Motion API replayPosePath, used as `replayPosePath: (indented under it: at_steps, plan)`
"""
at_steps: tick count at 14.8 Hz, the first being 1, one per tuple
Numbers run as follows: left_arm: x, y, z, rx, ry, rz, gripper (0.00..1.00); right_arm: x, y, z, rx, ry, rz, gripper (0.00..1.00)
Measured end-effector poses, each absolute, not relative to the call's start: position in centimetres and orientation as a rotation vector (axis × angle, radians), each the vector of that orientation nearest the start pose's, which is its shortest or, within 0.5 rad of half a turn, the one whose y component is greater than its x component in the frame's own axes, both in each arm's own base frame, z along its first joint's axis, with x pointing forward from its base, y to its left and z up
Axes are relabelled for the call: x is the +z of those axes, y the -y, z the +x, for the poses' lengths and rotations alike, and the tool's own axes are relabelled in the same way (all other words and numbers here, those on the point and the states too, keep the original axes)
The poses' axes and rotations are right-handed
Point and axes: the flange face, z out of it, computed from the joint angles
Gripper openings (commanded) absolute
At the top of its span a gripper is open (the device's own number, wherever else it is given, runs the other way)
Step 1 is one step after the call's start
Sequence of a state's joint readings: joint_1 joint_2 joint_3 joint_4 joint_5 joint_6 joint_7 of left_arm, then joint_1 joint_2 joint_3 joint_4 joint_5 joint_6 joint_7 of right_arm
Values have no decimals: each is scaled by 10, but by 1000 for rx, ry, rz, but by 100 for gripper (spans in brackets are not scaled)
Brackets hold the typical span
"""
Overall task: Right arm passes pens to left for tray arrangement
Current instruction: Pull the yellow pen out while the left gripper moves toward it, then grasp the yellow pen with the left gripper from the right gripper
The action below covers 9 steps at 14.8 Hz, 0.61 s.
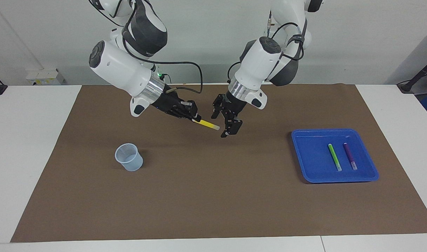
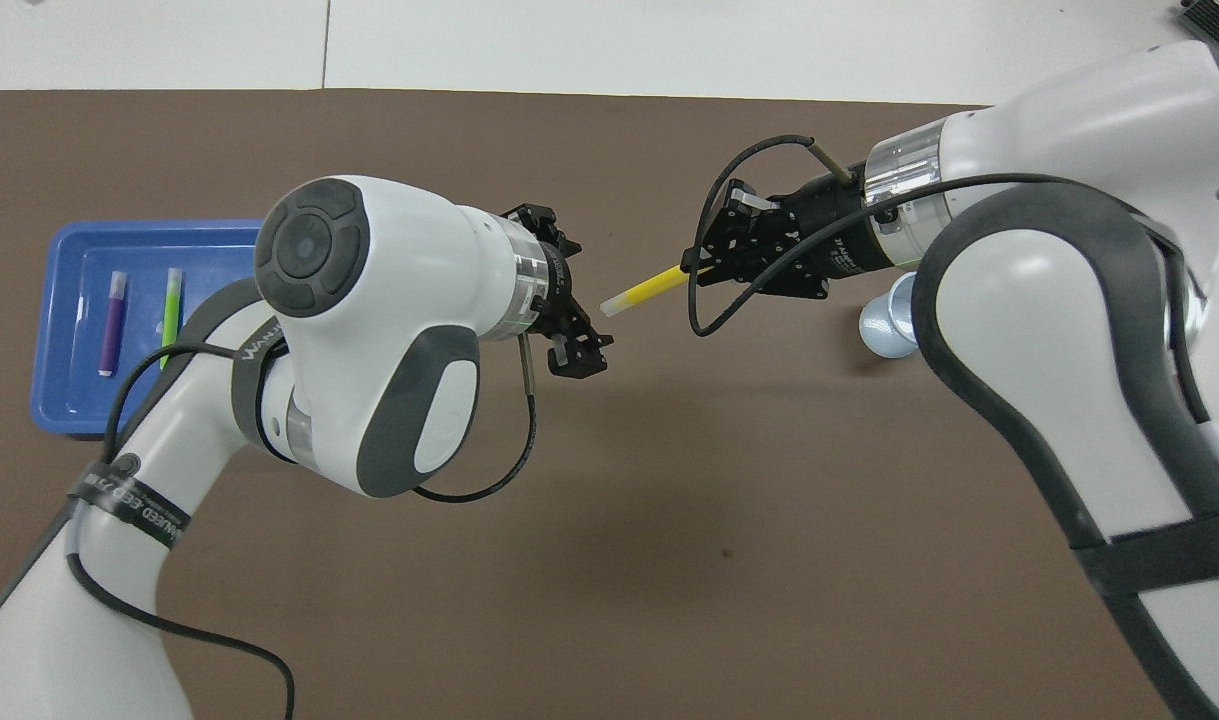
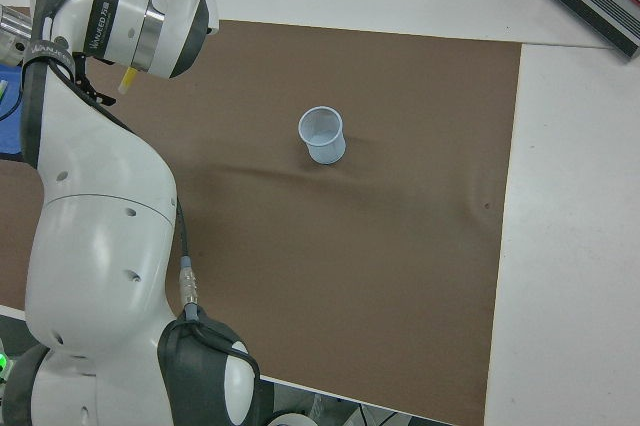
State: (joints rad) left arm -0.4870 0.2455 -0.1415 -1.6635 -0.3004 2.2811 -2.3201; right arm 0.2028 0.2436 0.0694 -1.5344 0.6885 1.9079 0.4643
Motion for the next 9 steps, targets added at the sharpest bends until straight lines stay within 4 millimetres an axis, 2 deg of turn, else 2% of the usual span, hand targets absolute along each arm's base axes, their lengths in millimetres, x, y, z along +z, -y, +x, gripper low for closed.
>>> replayPosePath:
  at_steps: [7, 9]
  plan:
    - [507, 412, 527, -369, -2157, 1644, 100, 542, -214, 619, 168, -478, -2413, 13]
    - [511, 419, 524, -376, -2165, 1592, 100, 542, -213, 619, 168, -480, -2413, 13]
